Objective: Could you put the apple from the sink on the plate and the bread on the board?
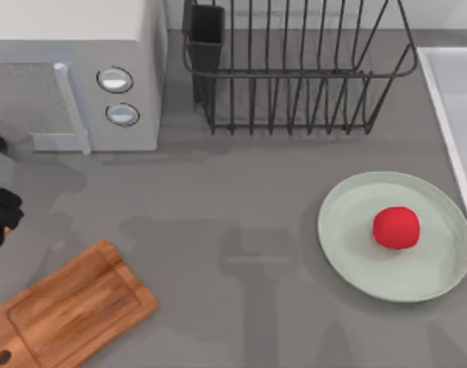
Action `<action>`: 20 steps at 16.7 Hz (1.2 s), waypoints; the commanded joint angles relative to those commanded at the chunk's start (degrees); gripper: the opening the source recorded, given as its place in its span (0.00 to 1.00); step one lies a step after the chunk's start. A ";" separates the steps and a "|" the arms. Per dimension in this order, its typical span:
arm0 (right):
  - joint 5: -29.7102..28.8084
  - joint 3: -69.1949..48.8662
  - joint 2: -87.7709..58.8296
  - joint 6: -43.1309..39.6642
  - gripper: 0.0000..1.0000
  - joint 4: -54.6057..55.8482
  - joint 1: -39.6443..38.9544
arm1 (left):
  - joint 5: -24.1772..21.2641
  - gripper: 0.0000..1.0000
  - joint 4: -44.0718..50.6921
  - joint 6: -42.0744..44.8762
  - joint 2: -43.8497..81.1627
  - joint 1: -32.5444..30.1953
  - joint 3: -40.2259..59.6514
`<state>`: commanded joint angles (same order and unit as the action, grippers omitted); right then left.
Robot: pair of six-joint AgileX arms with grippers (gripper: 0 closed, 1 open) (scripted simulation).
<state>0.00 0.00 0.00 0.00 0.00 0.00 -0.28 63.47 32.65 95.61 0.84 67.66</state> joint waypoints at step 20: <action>0.00 0.00 0.00 0.00 1.00 0.00 0.00 | 0.24 0.00 -6.49 -50.58 -12.15 -19.78 -17.10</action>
<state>0.00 0.00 0.00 0.00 0.00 0.00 -0.04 56.98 -17.93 83.46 -18.93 50.55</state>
